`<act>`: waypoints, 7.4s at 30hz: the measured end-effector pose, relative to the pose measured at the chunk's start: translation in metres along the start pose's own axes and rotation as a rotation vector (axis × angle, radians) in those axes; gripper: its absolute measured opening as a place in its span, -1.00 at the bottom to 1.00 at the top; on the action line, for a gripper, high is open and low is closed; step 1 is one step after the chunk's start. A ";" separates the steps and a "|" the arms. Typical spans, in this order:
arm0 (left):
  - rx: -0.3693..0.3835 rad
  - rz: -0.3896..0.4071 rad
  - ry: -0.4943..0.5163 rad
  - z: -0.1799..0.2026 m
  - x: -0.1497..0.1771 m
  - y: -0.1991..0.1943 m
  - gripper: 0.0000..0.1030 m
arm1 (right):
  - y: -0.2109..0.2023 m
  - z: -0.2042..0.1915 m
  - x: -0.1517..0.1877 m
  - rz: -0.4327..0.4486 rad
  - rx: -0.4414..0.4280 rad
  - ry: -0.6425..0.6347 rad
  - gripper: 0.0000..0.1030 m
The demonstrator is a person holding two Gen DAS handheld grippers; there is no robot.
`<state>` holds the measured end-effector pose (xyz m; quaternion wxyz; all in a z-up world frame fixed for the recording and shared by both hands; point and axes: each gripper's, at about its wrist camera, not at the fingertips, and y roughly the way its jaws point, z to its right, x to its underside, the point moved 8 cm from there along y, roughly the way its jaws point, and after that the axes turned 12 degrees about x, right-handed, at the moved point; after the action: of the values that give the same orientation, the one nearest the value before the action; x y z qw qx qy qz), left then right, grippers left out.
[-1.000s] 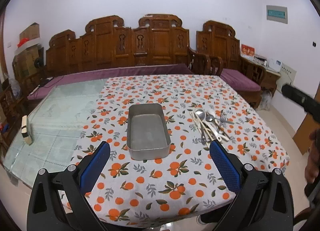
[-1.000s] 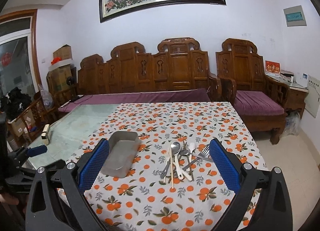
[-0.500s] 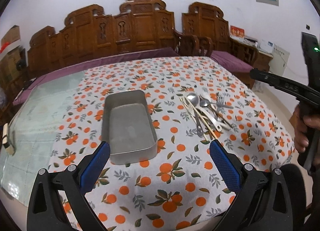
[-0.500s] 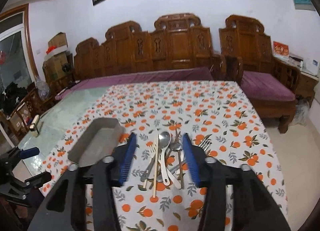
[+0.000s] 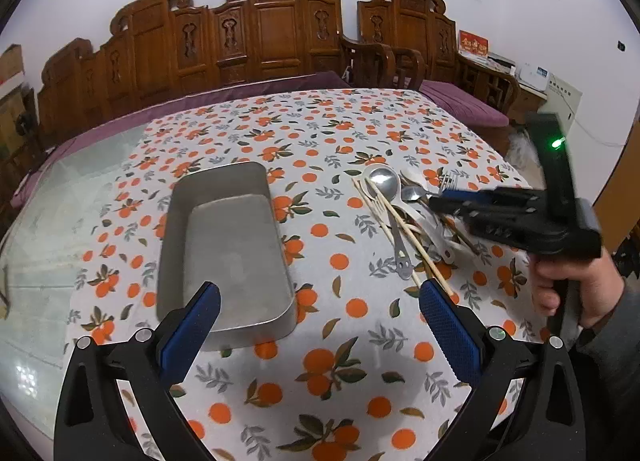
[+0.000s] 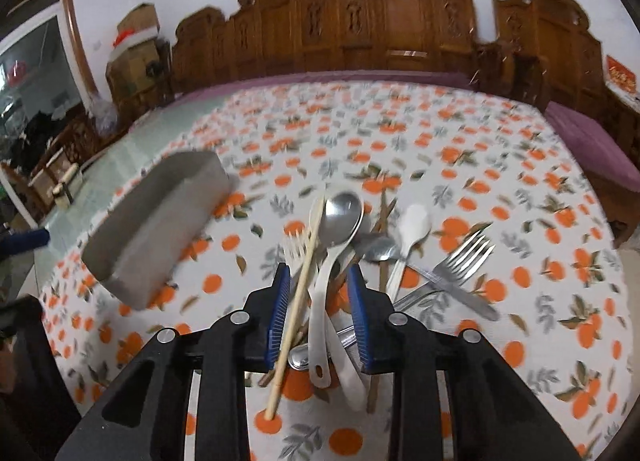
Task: Organize utensils
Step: 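Reach the right tool into the utensil pile and grasp the white plastic spoon, then grasp a wooden chopstick with the left tool while the right tool holds the white spoon, then carry the chopstick over the grey tray and open the left tool, then lower the white plastic spoon into the tray and open the right tool, then grasp a silver spoon with the left tool while the right tool grasps a silver fork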
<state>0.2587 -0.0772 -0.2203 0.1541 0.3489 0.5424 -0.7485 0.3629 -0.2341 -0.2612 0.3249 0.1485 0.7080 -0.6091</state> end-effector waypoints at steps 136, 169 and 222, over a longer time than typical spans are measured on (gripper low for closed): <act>-0.045 -0.016 -0.136 -0.153 -0.034 0.023 -0.36 | -0.033 -0.177 -0.055 0.046 -0.084 -0.052 -0.91; -0.034 0.039 -0.139 -0.133 -0.046 0.008 -0.36 | -0.040 -0.130 -0.047 0.050 -0.068 -0.085 -0.84; 0.098 -0.253 0.053 0.041 -0.018 0.178 -0.58 | 0.007 0.042 -0.004 -0.013 0.050 0.043 -0.64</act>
<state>0.3650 -0.1825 -0.3264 0.0270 0.3044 0.5489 -0.7780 0.3818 -0.2723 -0.2661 0.3017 0.1651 0.7003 -0.6255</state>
